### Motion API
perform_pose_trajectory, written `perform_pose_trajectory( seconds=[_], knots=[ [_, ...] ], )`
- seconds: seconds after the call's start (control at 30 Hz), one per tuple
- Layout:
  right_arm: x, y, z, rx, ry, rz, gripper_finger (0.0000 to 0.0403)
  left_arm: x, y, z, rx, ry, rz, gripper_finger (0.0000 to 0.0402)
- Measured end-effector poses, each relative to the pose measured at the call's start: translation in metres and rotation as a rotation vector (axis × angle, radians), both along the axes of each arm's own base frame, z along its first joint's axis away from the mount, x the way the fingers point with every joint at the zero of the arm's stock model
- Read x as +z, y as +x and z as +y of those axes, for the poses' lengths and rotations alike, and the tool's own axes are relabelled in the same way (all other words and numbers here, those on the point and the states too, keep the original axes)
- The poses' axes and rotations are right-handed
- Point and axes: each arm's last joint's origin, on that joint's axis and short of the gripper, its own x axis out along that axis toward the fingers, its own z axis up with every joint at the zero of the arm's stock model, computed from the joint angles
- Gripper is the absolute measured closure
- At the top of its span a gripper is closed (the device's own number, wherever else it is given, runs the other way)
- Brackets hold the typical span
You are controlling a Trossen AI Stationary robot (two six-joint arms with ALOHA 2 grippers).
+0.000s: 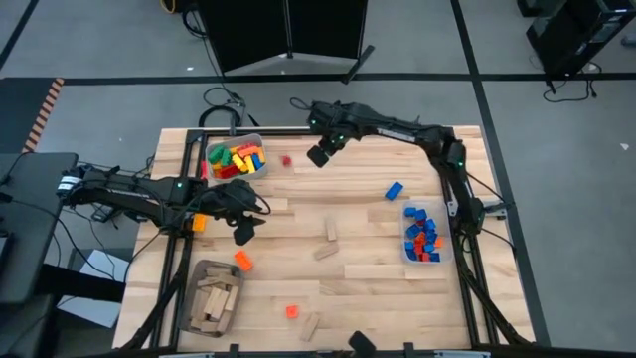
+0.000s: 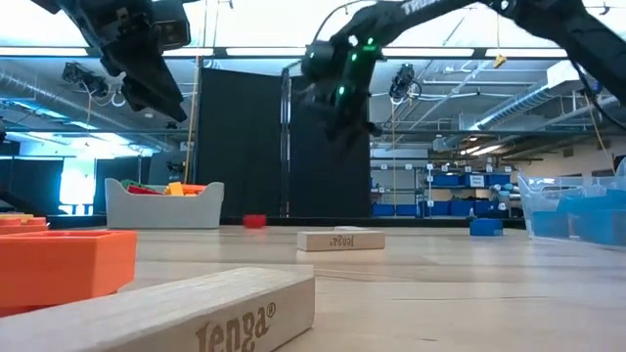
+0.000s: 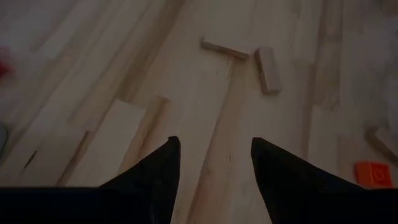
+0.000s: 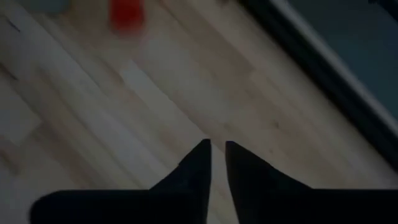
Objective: Sort blocks by size
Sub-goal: Put the small red game piece into the transparent bin
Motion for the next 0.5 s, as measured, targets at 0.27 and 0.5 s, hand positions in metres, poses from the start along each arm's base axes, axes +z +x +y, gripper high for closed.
perform_pose_trajectory(
  seconds=[0.27,0.5],
  knots=[
    [0.037,-0.014,0.007,-0.007,-0.033,-0.074,0.0389,0.000,0.000,0.000,0.013,0.011,0.001,0.0198],
    [0.020,-0.023,0.011,-0.085,0.042,0.021,0.0334,0.000,0.000,0.001,0.033,0.031,-0.001,0.0198]
  ],
)
